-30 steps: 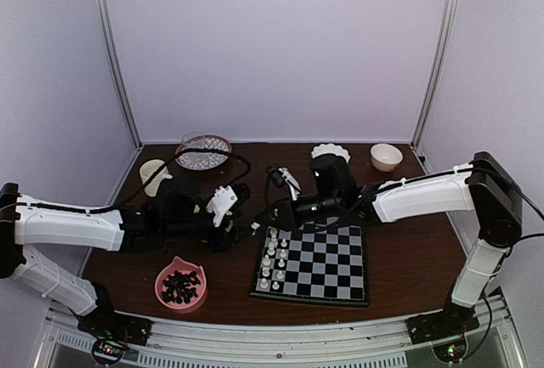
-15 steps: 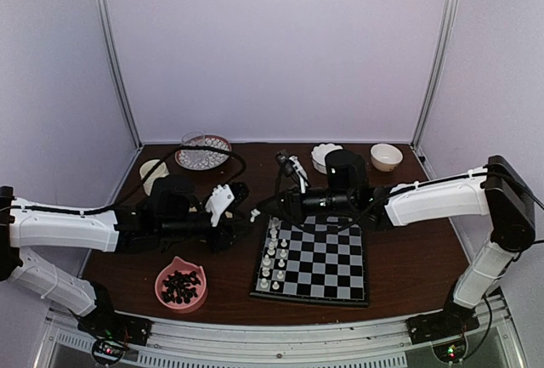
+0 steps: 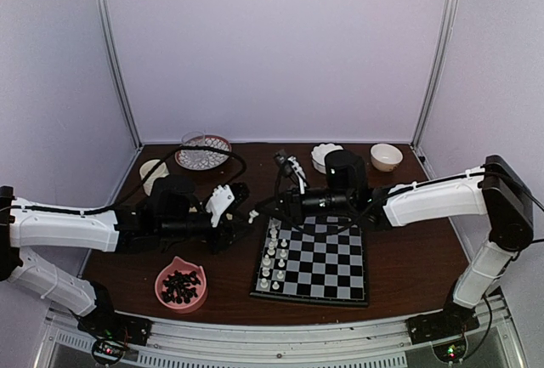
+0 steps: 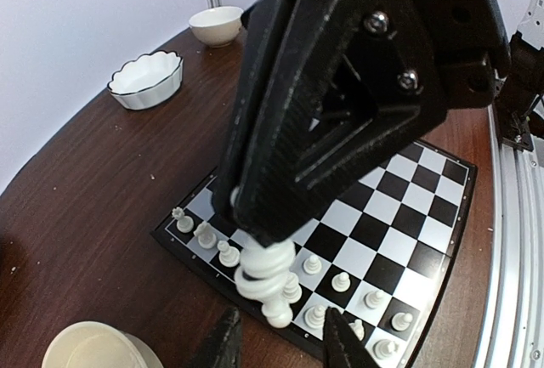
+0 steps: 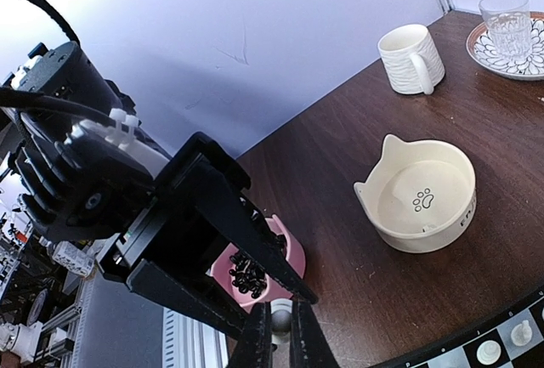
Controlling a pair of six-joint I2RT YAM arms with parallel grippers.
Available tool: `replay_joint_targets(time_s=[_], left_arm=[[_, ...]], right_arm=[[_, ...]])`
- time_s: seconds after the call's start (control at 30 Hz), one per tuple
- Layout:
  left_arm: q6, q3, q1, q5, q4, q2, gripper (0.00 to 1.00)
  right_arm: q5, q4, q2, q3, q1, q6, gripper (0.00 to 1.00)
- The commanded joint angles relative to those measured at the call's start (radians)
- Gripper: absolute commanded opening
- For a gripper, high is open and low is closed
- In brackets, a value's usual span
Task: Set up the chess pieces on the board
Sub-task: Pass from the right arm to the left
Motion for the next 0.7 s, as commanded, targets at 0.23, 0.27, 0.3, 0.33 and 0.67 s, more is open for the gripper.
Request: replay_joint_targets(time_s=[0.23, 0.27, 0.3, 0.33, 0.67], left_arm=[[-0.002, 0.013, -0.005, 0.006, 0.03, 0.005, 0.17], [-0.002, 0.013, -0.004, 0.007, 0.031, 0.005, 0.17], [-0.002, 0.015, -0.005, 0.006, 0.03, 0.004, 0.17], [-0.001, 0.016, -0.005, 0.006, 0.029, 0.005, 0.17], [0.003, 0.034, -0.005, 0.006, 0.002, 0.021, 0.0]], right_arm=[[-0.03, 0.017, 0.029, 0.021, 0.002, -0.005, 0.0], [-0.029, 0.017, 0.03, 0.022, 0.003, -0.005, 0.0], [-0.028, 0.015, 0.031, 0.022, 0.003, -0.005, 0.0], [-0.027, 0.013, 0.032, 0.024, 0.004, -0.006, 0.0], [-0.023, 0.008, 0.029, 0.024, 0.005, -0.009, 0.0]])
